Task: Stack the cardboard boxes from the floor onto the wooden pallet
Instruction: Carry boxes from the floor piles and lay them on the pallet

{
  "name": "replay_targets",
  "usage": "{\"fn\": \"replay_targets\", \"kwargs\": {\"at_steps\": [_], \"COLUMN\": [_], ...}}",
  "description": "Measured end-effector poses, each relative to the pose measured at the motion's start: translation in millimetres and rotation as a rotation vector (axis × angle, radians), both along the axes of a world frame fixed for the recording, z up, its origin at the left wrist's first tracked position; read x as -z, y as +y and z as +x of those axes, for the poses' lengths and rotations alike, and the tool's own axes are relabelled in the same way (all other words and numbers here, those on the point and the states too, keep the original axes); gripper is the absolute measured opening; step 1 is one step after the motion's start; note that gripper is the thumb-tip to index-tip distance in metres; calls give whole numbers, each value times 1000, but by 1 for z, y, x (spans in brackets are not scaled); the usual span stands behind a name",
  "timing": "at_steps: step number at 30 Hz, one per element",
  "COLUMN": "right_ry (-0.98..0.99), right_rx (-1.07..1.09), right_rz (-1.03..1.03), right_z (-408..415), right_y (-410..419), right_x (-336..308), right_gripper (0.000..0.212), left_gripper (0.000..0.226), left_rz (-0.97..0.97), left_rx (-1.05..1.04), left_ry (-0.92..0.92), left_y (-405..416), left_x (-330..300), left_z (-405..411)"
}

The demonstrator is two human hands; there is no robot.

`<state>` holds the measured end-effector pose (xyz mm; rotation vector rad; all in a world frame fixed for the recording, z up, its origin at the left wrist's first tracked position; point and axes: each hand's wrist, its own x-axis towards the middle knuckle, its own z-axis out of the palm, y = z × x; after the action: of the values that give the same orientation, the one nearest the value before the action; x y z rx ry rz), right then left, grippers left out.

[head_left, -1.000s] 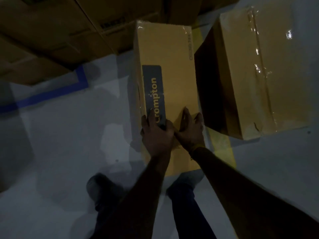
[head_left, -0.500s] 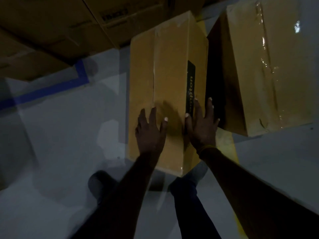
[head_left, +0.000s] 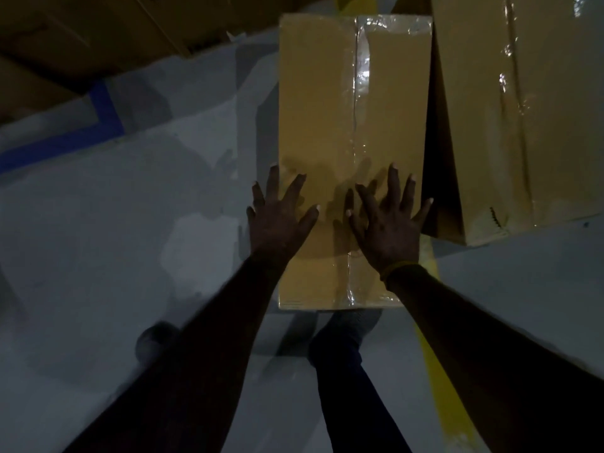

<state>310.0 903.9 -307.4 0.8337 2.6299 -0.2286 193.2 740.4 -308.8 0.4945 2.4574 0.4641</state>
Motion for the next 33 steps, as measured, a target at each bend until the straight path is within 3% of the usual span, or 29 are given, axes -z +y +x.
{"fn": "replay_targets", "kwargs": {"at_steps": [7,12,19,27,33], "right_ry": [30,178,91,159,267], "right_rx": [192,483,291,287,160], "right_rz": [-182,-265,-162,-200,-173], "right_z": [11,4,1,-25,-60], "right_y": [12,18,-6,-81,-171], "right_x": [34,34,4,-99,-243], "right_gripper": [73,74,75,58,49], "left_gripper": [83,92,91,62,56], "left_rz": [182,134,24,-80,-73], "left_rx": [-93,-46,-130,-164,-266], "left_ry": [-46,13,-8,148,305], "left_y": [9,14,13,-57,-159], "left_x": [37,29,17,-96,-234], "left_z": [3,20,16,-2,-15]}}
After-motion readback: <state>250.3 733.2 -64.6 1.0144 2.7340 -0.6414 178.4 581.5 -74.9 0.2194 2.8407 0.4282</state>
